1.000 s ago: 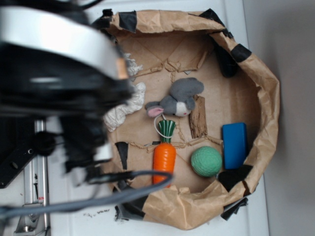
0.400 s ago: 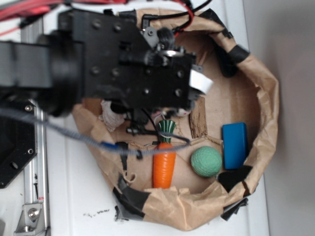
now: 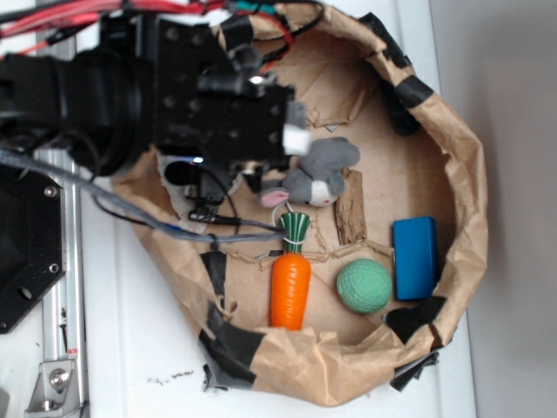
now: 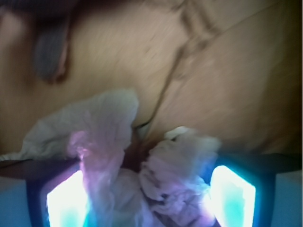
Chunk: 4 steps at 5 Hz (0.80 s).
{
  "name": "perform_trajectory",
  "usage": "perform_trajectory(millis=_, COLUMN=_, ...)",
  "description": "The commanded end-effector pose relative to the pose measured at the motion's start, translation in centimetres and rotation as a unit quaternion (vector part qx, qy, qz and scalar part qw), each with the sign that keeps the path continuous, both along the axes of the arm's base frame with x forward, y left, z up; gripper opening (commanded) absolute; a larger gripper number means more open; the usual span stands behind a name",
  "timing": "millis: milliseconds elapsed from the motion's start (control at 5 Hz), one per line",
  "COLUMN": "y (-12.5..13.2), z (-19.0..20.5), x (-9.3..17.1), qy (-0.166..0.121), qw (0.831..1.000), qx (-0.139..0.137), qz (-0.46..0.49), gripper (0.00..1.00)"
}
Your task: Grab the white paper.
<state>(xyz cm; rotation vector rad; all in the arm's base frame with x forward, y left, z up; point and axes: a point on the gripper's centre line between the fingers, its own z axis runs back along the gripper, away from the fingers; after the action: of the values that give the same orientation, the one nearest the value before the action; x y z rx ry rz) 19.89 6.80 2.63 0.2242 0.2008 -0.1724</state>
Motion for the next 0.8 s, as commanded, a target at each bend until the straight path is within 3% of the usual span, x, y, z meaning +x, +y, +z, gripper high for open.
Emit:
perform_trajectory(millis=0, y=-1.4, z=3.1, x=0.9, qy=-0.062, qw=0.998, qx=-0.019, qz=0.016, gripper=0.00)
perform_trajectory(millis=200, y=-2.2, z=6.4, x=2.9, qy=-0.108, qw=0.993, qx=-0.037, qz=0.038, gripper=0.00)
perform_trajectory(millis=400, y=-4.1, z=11.7, x=5.2, qy=-0.162, qw=0.982, qx=-0.080, qz=0.051, gripper=0.00)
perform_trajectory(millis=600, y=-5.3, z=13.8, x=5.4, qy=-0.178, qw=0.979, qx=-0.085, qz=0.049, gripper=0.00)
